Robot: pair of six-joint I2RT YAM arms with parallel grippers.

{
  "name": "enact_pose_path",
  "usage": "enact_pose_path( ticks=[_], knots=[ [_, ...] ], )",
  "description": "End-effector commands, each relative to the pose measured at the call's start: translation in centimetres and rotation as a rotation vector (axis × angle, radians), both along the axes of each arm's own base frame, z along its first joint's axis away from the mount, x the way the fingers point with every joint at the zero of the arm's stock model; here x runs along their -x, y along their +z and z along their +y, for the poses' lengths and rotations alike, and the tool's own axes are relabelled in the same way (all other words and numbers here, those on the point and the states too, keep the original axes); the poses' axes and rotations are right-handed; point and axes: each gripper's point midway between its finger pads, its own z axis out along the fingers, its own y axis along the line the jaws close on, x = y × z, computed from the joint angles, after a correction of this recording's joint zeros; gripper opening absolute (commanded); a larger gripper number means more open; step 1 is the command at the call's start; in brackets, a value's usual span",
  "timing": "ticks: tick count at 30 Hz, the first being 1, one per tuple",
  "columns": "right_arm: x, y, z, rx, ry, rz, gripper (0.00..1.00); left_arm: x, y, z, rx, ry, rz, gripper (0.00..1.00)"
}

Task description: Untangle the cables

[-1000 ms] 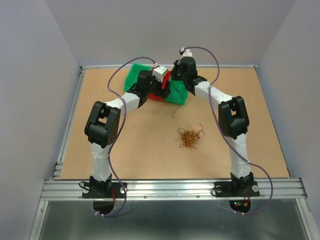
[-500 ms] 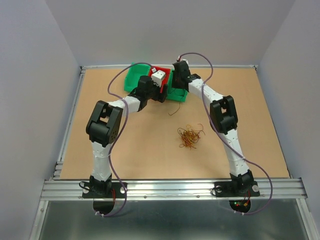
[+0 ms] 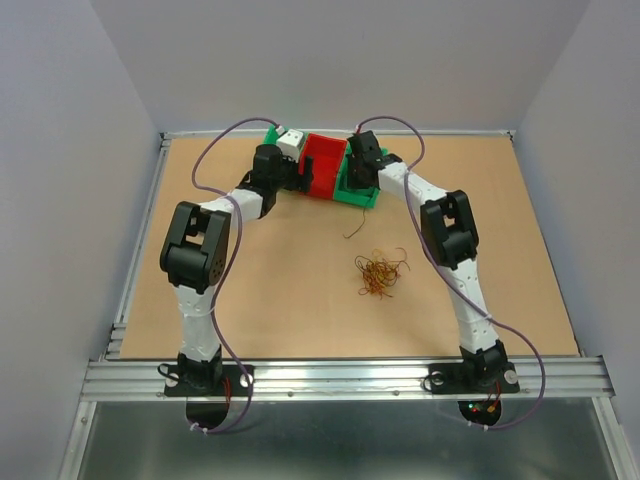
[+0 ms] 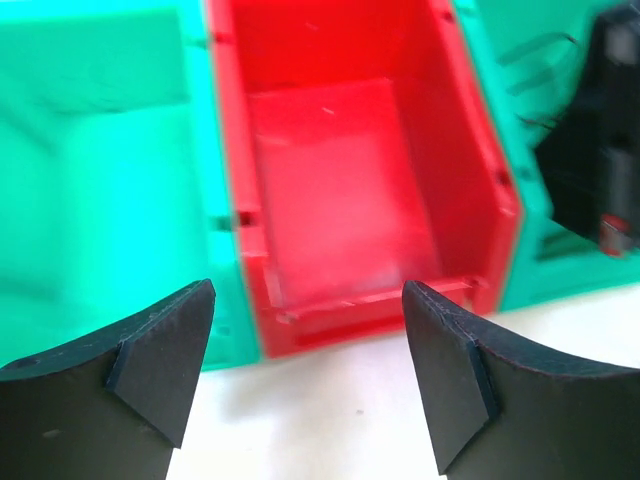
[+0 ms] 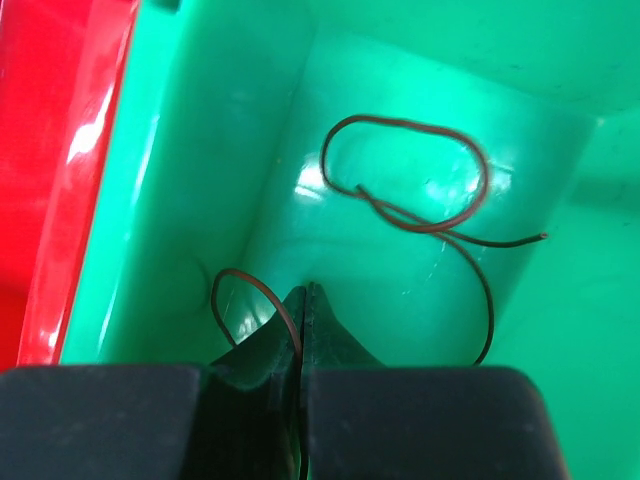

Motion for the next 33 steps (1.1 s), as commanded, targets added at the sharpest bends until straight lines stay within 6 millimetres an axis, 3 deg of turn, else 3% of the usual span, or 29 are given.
enact_pose_path(
  ticks=[1,4,10,13,15,20,21,24,28,29,32,33],
  knots=[
    [4.5,-2.1,-0.7,0.048,0.119,0.155,0.00,-1.6,5.9,1.4,0.000,0.053,-0.150,0.88],
    [5.4,-2.3,-0.9,0.058,0.138,0.168,0.01,-2.3,5.7,1.1,-0.011,0.050,-0.143,0.88],
    [5.1,-1.6,-0.2,0.024,0.153,0.144,0.00,-4.2,4.2,0.3,-0.052,0.041,-0.079,0.84],
    [4.8,-0.9,0.4,-0.001,0.162,0.129,0.01,-4.4,3.3,-0.3,-0.071,0.020,-0.043,0.72],
    [4.7,-0.4,0.8,-0.008,0.162,0.117,0.01,-4.2,2.8,-0.8,-0.092,0.002,-0.019,0.58],
    [3.5,2.1,1.0,-0.016,0.110,0.054,0.06,-3.2,0.6,-1.3,-0.120,-0.035,0.065,0.31],
    [3.1,2.9,0.9,-0.024,0.077,0.037,0.07,-3.1,0.6,-1.4,-0.121,-0.043,0.073,0.20],
    [2.3,4.3,-0.1,-0.016,-0.010,-0.006,0.10,-2.0,0.4,-1.3,-0.127,-0.063,0.098,0.07],
    [1.5,5.7,-1.2,0.006,-0.097,-0.055,0.13,-0.3,2.0,-1.0,-0.117,-0.077,0.088,0.02],
    [1.4,6.0,-1.1,0.006,-0.102,-0.062,0.17,0.4,1.3,-0.8,-0.121,-0.078,0.107,0.02],
    [1.2,6.5,-1.2,0.016,-0.118,-0.080,0.20,1.5,2.1,-0.3,-0.115,-0.075,0.098,0.01],
    [1.1,6.7,-1.0,0.013,-0.115,-0.085,0.20,2.3,1.2,0.0,-0.119,-0.074,0.111,0.01]
  ],
)
